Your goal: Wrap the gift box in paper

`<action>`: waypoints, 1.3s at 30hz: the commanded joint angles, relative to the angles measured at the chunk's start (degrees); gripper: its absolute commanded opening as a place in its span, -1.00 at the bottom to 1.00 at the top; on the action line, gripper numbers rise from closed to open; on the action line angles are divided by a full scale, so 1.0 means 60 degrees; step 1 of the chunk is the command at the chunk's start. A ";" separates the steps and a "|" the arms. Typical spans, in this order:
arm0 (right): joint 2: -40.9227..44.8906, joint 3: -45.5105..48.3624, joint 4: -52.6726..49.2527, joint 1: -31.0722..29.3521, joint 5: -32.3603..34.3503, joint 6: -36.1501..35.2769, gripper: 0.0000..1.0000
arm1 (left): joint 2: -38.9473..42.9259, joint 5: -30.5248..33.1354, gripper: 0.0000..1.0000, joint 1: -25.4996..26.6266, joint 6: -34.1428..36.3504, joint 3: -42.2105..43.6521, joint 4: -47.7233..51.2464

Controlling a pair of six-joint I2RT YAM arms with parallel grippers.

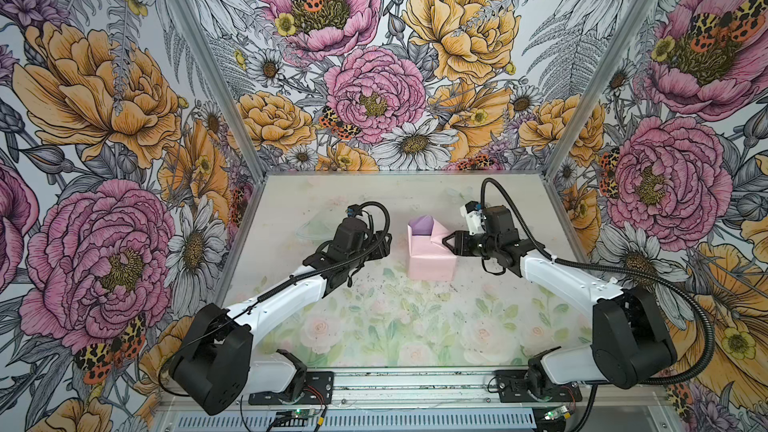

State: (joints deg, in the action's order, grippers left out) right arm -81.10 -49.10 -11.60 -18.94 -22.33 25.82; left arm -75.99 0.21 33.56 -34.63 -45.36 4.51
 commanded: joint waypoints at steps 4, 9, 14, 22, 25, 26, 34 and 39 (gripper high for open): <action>0.0068 0.0259 -0.0916 -0.0008 0.0396 -0.0173 -0.09 | -0.0659 -0.0751 0.34 0.0320 -0.0175 -0.0333 -0.1060; 0.0113 0.0318 -0.0918 -0.0015 0.0389 -0.0158 -0.09 | -0.0969 -0.1030 0.33 0.0511 -0.0234 -0.0478 -0.1485; 0.0042 0.0304 -0.0918 -0.0015 0.0325 -0.0184 -0.09 | -0.1203 -0.1305 0.32 0.0741 -0.0214 -0.0619 -0.1827; 0.0033 0.0317 -0.0895 -0.0011 0.0122 -0.0279 -0.09 | -0.1929 -0.1507 0.31 0.0894 0.0049 -0.0816 -0.1854; 0.0079 0.0289 -0.0906 -0.0008 0.0091 -0.0308 -0.08 | -0.2112 -0.1735 0.31 0.0872 0.0330 -0.0927 -0.1719; 0.0098 0.0295 -0.0897 -0.0008 0.0137 -0.0305 -0.08 | -0.2102 -0.1850 0.30 0.0866 0.0418 -0.0922 -0.1754; 0.0137 0.0338 -0.0917 -0.0009 0.0173 -0.0334 -0.08 | -0.1583 -0.2331 0.32 0.0272 0.0576 -0.0653 -0.2014; 0.0158 0.0376 -0.0916 -0.0008 0.0176 -0.0326 -0.08 | -0.1172 -0.2275 0.32 -0.0311 0.0838 -0.0469 -0.1758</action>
State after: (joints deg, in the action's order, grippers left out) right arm -80.62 -48.82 -12.16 -18.94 -22.39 25.39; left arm -84.97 -12.32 33.19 -31.94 -49.01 -5.82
